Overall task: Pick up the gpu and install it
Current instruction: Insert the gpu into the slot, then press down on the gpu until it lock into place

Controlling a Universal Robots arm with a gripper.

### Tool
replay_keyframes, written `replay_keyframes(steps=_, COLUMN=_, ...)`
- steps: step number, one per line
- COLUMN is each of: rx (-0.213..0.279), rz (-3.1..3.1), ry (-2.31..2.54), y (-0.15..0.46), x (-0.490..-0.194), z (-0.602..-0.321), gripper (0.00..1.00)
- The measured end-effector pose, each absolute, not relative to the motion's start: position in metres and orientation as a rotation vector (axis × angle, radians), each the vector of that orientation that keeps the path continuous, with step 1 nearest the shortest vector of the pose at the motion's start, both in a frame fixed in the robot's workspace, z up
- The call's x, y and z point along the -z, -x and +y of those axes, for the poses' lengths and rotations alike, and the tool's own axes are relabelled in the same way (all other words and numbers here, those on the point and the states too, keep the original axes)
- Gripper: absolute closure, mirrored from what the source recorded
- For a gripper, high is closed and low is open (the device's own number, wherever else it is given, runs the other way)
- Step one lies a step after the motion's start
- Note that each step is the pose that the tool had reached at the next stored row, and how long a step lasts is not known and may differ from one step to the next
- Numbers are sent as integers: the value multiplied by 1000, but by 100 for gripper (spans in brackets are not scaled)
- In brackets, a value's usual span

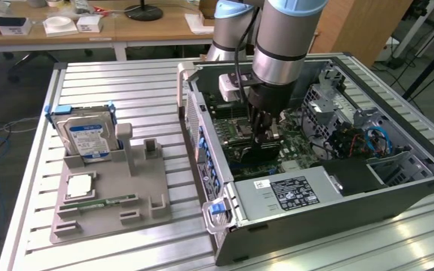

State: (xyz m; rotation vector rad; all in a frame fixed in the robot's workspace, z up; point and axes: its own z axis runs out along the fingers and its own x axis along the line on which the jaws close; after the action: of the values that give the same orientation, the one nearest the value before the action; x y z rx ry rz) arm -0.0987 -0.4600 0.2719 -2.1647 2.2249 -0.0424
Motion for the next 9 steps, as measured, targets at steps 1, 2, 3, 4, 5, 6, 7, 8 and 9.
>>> replay_keyframes(steps=1, rx=42, rz=2225, ry=2165, y=99, x=-272, z=-460, gripper=89)
replay_keyframes(steps=2, rx=42, rz=2225, ry=2165, y=99, x=-272, z=-460, gripper=89)
replay_keyframes(steps=3, rx=42, rz=2225, ry=2165, y=99, x=-272, z=-460, gripper=89)
replay_keyframes(steps=4, rx=42, rz=2225, ry=2165, y=99, x=-272, z=-460, gripper=89)
replay_keyframes(steps=5, rx=42, rz=2225, ry=2165, y=99, x=-272, z=-460, gripper=89)
replay_keyframes(steps=6, rx=42, rz=2225, ry=2165, y=99, x=-272, z=-460, gripper=89)
replay_keyframes(steps=7, rx=42, rz=2225, ry=2165, y=99, x=-272, z=-460, gripper=89)
replay_keyframes(steps=8, rx=43, rz=2225, ry=2165, y=99, x=-272, z=-460, gripper=89)
replay_keyframes(steps=9, rx=44, rz=2225, ry=2166, y=99, x=-272, z=-460, gripper=89)
